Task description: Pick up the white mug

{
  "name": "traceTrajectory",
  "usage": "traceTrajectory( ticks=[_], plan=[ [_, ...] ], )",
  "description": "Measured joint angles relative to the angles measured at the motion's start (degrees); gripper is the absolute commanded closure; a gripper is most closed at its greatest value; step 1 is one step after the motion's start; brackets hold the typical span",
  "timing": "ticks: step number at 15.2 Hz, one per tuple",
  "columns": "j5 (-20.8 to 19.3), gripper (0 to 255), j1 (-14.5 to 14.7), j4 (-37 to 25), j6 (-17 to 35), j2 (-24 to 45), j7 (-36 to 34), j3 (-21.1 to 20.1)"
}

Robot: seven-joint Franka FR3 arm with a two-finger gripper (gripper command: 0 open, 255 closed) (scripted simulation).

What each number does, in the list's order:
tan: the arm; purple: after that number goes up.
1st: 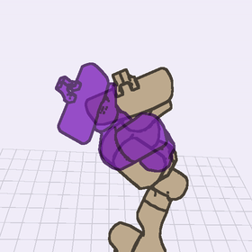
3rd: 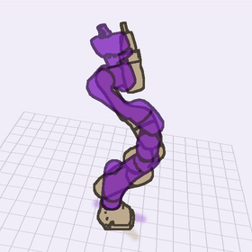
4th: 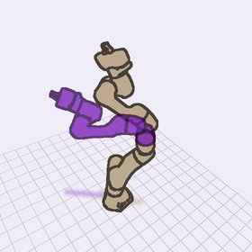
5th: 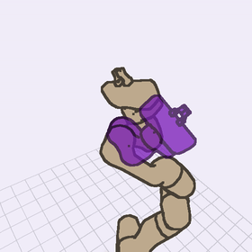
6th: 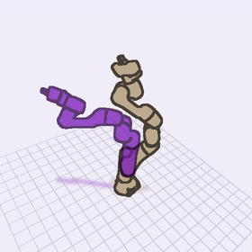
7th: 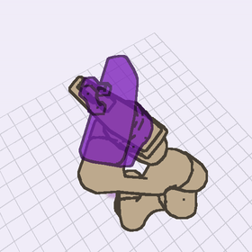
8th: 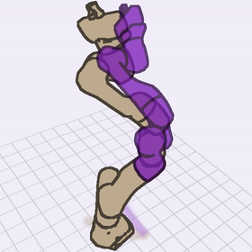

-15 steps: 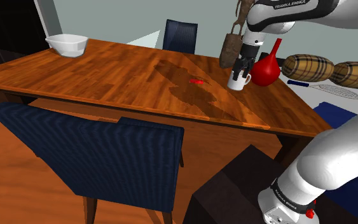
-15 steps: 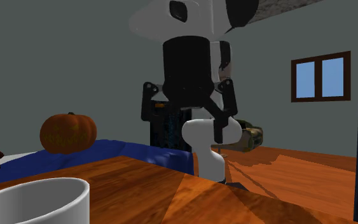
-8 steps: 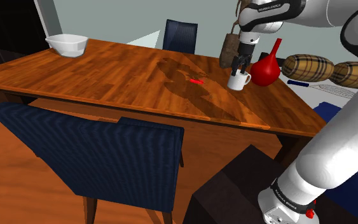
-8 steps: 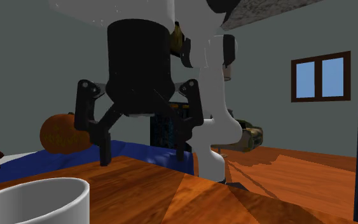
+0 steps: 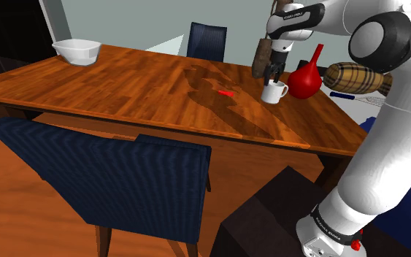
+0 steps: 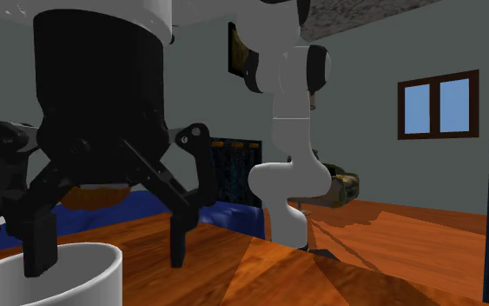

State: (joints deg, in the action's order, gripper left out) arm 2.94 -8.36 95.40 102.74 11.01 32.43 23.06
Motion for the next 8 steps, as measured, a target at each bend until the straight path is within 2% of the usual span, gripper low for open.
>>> traceTrajectory(
  ticks=[5, 6, 8],
  plan=[
    [0.3, 0, 0.0, 2.9, 3.5, 0.6, 0.1, -0.1],
    [0.3, 255, 0.0, 2.9, 3.7, 0.8, 0.2, -0.1],
    [0.4, 255, -0.1, 3.0, 3.8, 0.9, 0.3, -0.1]
  ],
)
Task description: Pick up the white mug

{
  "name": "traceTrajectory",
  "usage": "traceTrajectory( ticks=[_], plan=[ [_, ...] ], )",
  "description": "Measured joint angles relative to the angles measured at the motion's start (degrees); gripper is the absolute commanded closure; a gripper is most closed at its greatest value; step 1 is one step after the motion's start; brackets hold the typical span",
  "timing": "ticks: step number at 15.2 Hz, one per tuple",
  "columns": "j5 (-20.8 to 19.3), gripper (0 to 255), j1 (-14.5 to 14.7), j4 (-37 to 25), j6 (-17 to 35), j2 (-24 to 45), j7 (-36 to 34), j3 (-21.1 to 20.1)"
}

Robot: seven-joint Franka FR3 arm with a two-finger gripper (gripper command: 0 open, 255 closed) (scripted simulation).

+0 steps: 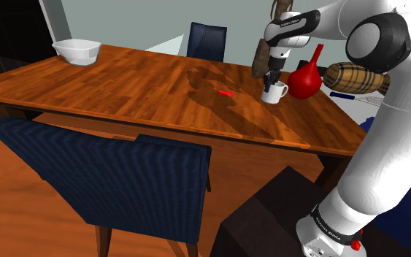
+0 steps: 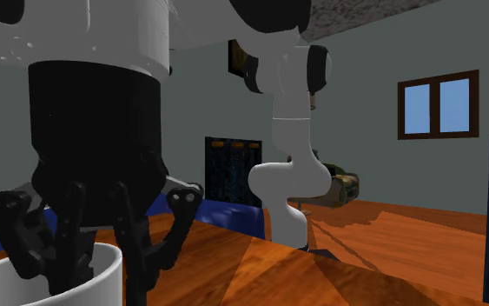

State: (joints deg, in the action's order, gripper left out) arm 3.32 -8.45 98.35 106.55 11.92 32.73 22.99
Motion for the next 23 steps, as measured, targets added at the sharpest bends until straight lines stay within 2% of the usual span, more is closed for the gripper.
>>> traceTrajectory(
  ticks=[9, 23],
  plan=[
    [-0.1, 255, 0.1, 0.1, -0.1, -0.3, -0.1, 0.0],
    [-0.3, 255, -0.3, -9.8, -10.3, -0.6, -0.1, 0.3]
  ],
)
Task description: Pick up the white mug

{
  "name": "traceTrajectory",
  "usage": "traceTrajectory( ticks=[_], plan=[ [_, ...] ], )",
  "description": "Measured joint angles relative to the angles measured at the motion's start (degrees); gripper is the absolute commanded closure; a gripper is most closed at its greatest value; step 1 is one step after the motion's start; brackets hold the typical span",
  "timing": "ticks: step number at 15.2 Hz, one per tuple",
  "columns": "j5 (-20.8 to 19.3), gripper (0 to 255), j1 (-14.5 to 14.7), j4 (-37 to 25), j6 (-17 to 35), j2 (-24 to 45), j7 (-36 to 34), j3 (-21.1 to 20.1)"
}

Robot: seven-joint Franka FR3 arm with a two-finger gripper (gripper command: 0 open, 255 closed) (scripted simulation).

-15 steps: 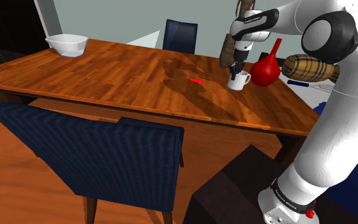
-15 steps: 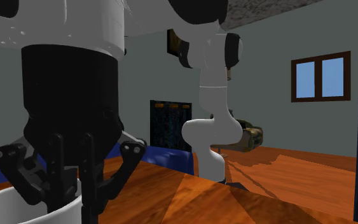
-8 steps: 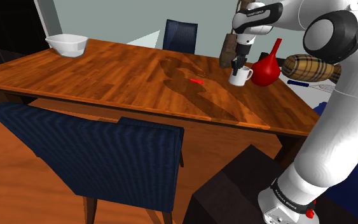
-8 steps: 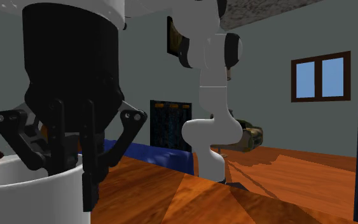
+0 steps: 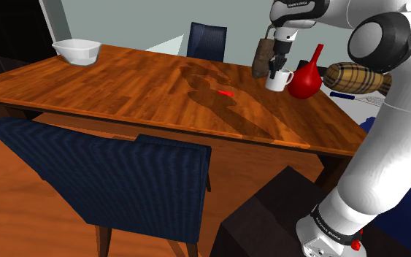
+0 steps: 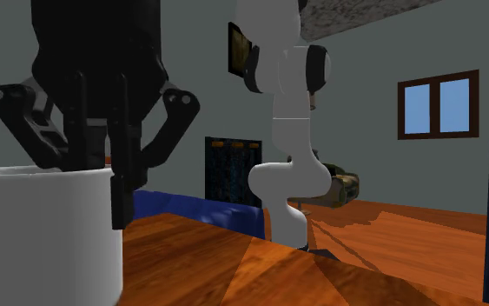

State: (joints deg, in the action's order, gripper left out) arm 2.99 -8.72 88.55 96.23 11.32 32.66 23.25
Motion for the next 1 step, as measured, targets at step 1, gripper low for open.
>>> traceTrajectory(
  ticks=[1],
  plan=[
    [0.0, 255, 0.0, -0.4, -0.4, -0.1, -0.1, 0.0]
  ],
)
